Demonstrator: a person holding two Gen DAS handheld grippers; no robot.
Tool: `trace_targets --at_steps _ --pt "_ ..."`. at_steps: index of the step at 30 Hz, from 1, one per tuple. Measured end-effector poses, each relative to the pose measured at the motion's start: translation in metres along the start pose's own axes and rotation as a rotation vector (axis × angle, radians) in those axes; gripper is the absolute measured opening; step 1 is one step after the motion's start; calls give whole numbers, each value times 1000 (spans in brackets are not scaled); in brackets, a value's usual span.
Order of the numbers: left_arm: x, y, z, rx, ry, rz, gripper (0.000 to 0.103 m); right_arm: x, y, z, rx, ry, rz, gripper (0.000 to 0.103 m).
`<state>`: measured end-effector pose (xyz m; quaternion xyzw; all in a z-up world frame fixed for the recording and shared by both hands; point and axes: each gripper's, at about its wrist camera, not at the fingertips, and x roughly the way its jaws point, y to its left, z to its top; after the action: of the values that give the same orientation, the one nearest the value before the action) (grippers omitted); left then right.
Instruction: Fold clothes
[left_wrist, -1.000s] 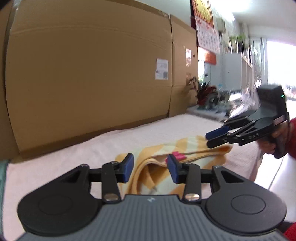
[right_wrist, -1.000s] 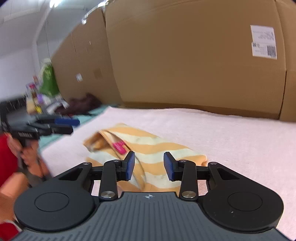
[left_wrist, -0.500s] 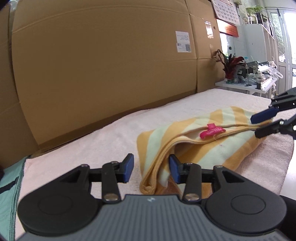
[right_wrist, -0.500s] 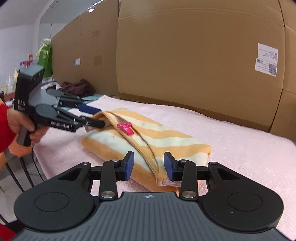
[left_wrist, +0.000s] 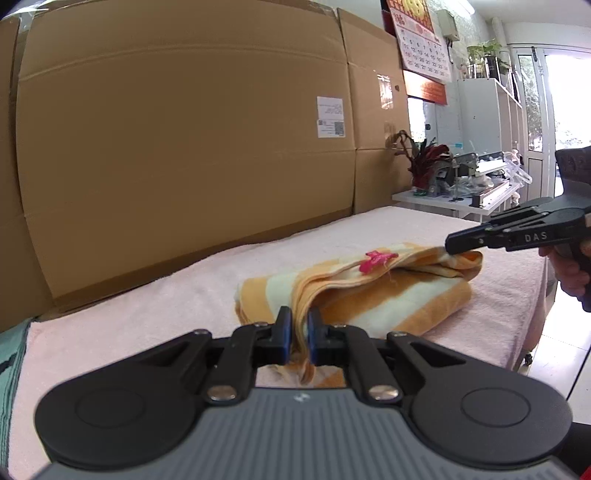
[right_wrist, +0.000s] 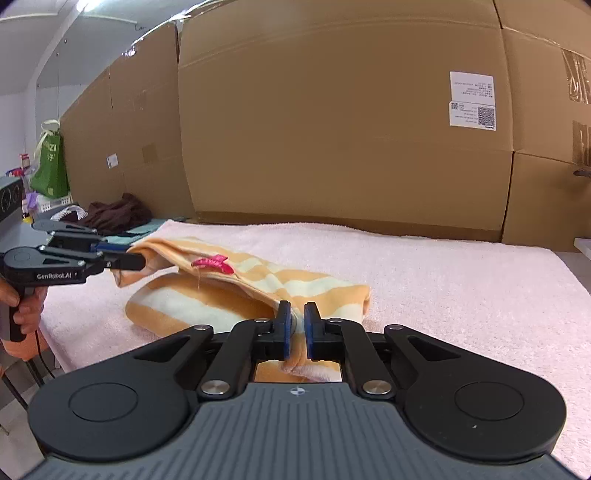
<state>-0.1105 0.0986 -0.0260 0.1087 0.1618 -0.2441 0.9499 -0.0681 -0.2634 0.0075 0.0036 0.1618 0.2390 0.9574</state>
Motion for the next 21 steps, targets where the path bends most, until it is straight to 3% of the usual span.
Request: trace_targets --at_steps 1,6,10,12,13,16,17,18,21 --pt "-3 -3 -3 14 11 -8 6 -3 -3 -1 -1 1 -16 0" --pt "2 -5 -25 37 92 2 6 -2 -13 -18 -20 72 -73 2" --pt "5 -3 -22 25 75 26 7 -11 1 -13 -31 -8 -25 26" --pt "9 -6 -21 46 78 47 7 -12 19 -10 -108 -27 6 48" --pt "9 -7 -22 50 81 50 7 -10 29 -11 -156 -21 11 48" --pt "8 -11 -25 59 87 55 7 6 42 -19 -229 14 -57 43" --pt "7 -11 -26 60 88 57 8 10 37 -20 -210 22 -75 34" --pt "6 -10 -26 59 88 58 8 13 31 -20 -183 30 -89 13" --pt "0 -7 -26 48 82 44 8 4 12 -17 -97 -11 -85 7"
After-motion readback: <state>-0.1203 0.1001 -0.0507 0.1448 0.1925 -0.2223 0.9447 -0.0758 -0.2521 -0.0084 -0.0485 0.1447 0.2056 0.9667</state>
